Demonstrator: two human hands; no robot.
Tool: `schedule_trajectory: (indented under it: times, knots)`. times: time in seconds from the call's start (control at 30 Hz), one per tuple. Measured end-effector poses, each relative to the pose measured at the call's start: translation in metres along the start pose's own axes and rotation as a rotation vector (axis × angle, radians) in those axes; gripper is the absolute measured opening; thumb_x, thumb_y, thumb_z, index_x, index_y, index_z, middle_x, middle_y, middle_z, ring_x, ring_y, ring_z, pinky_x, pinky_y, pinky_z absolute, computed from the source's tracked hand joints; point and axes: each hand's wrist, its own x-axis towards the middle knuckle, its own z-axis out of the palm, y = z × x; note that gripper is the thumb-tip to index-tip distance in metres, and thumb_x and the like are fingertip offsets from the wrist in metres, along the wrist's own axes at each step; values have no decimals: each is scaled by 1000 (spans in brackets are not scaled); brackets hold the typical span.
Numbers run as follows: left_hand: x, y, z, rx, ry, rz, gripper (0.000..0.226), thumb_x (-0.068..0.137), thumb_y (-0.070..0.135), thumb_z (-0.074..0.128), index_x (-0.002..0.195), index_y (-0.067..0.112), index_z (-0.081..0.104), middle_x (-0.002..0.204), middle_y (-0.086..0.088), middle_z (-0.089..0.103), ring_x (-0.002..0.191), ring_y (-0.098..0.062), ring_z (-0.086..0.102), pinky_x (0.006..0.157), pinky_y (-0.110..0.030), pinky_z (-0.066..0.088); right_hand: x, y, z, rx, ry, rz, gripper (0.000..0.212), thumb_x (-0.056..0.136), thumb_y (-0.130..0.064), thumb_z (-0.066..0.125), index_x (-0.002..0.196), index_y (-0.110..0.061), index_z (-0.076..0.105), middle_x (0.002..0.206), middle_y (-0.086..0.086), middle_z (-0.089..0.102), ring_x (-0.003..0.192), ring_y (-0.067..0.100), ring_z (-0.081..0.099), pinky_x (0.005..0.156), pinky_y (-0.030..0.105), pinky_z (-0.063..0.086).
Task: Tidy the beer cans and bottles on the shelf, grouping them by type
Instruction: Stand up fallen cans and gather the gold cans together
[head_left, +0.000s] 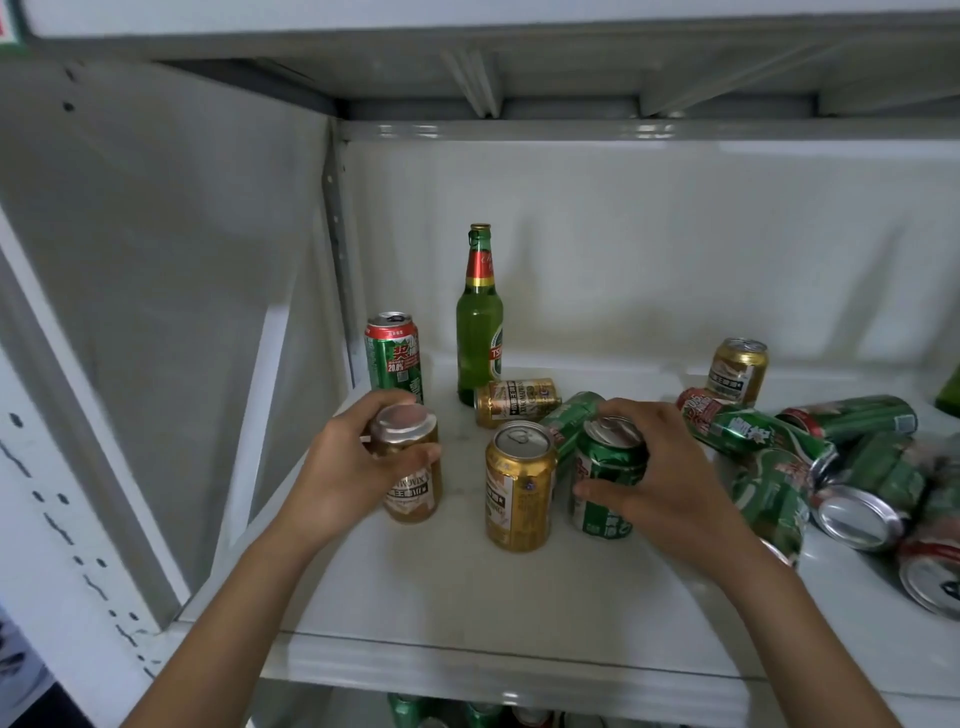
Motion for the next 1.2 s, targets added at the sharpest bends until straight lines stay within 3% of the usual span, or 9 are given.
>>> schedule_trajectory:
  times: [0.33,0.47,0.53,0.63,0.73,0.83,1.0,1.13,1.2]
  knots:
    - [-9,1,5,-46,-15,-34,51,82,20,83,112,53,58,117,18,67,108,-10,65,84,-26,54,-4,2,2,-23,-10,0,79,75,-26,90,142,-33,49,126,-5,39,111,7,46,79,-12,28]
    - [-13,7,5,-125,-49,-30,51,84,9,80,114,45,61,117,14,69,104,-5,67,77,-11,52,-11,6,-3,33,-13,-21,82,79,-34,87,147,-37,41,134,-11,43,121,5,48,100,8,35]
    - [-14,8,1,-146,-46,-18,47,88,9,76,121,40,63,125,8,69,107,1,67,82,-10,52,-17,10,-11,20,15,-22,82,83,-39,82,151,-36,38,139,-20,42,125,-2,45,105,18,36]
    - [-13,15,-5,-27,49,87,39,91,24,71,127,34,64,135,7,60,124,-6,59,104,-23,45,-29,17,-34,-3,147,-110,65,82,-53,72,141,-37,51,135,-32,48,123,-9,50,102,12,36]
    - [-9,33,-4,94,50,278,34,92,12,71,122,27,69,132,7,60,128,-6,55,101,-9,42,-45,28,-61,-15,220,-191,42,88,-54,67,125,-34,65,131,-23,61,126,-2,55,105,17,42]
    - [3,55,3,119,-111,414,29,92,7,70,113,26,71,123,9,67,120,-4,60,93,-7,46,-63,42,-81,-60,121,-174,44,80,-50,72,121,-37,67,131,-28,60,129,-6,52,103,5,37]
    - [52,79,20,182,-481,392,24,96,5,65,114,18,74,112,10,75,109,-4,69,95,-19,54,-87,67,-93,-331,-137,-128,71,73,-64,75,137,-61,45,151,-36,36,145,-8,30,112,23,30]
    - [90,87,50,403,-795,238,26,99,20,67,124,22,71,119,10,72,110,-3,67,99,-29,56,-94,81,-87,-468,-252,-105,96,74,-33,72,150,-64,20,165,-35,12,158,5,7,123,39,21]
    - [102,89,69,520,-891,177,33,99,34,65,132,26,65,124,9,69,112,-7,65,98,-30,56,-93,85,-81,-543,-211,-148,104,71,-14,62,150,-65,19,166,-31,12,159,13,11,122,46,27]
